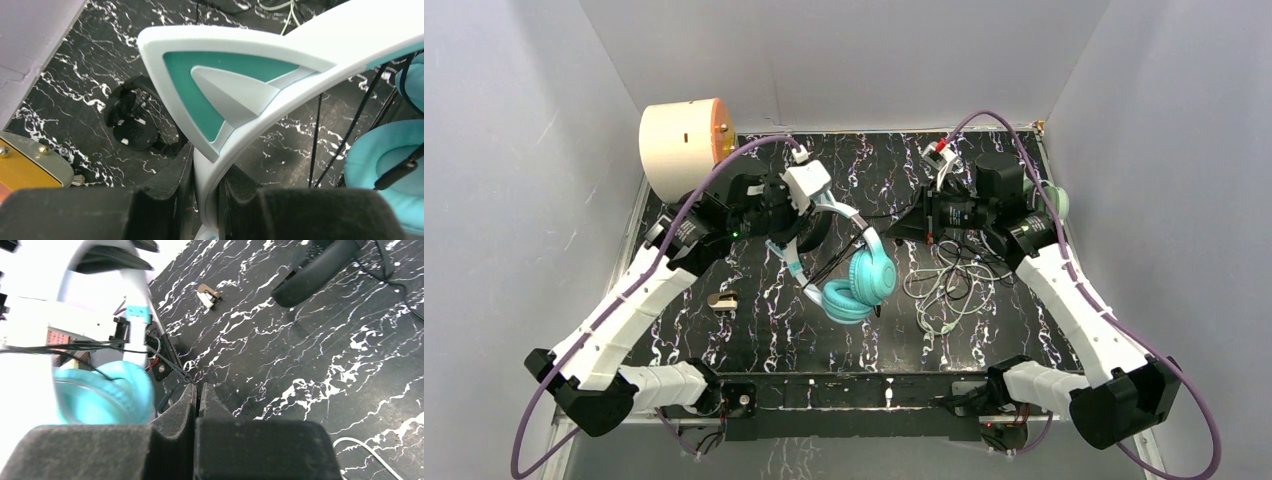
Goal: Wrap the headphones
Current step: Wrap the headphones cable around the headphones.
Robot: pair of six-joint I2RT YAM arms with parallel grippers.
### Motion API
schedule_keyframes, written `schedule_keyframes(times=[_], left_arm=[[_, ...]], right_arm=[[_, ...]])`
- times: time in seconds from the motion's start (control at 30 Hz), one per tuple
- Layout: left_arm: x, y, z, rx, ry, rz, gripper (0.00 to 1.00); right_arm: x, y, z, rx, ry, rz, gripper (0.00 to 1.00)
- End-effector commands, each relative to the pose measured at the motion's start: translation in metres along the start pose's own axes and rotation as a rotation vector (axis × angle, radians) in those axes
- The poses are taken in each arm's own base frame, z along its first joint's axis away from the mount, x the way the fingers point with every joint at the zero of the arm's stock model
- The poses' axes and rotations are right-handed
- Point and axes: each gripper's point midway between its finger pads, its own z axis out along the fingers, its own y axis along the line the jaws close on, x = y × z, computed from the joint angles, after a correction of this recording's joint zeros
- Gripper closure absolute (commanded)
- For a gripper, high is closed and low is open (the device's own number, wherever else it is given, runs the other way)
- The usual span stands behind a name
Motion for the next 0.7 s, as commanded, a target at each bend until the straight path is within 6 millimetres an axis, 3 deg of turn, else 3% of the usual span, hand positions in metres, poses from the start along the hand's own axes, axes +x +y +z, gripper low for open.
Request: schedule_keyframes(times=[0.0, 0.33, 0.67], left_arm=[[0.038, -0.007, -0.006, 0.029, 0.110, 0.067, 1.00], [0.091, 0.027, 0.014, -0.126, 0.364, 0.239, 1.00], [0.086, 0.034, 0.047, -0.218, 0.385, 0.456, 1.00]], right_arm=[[-0.015, 0.003, -0.008, 0.014, 0.020, -0.019, 1.00], [0.012, 0.030, -0.008, -0.127, 0.156, 0.048, 1.00], [0.017, 0.048, -0.002, -0.225, 0.164, 0.181, 1.00]])
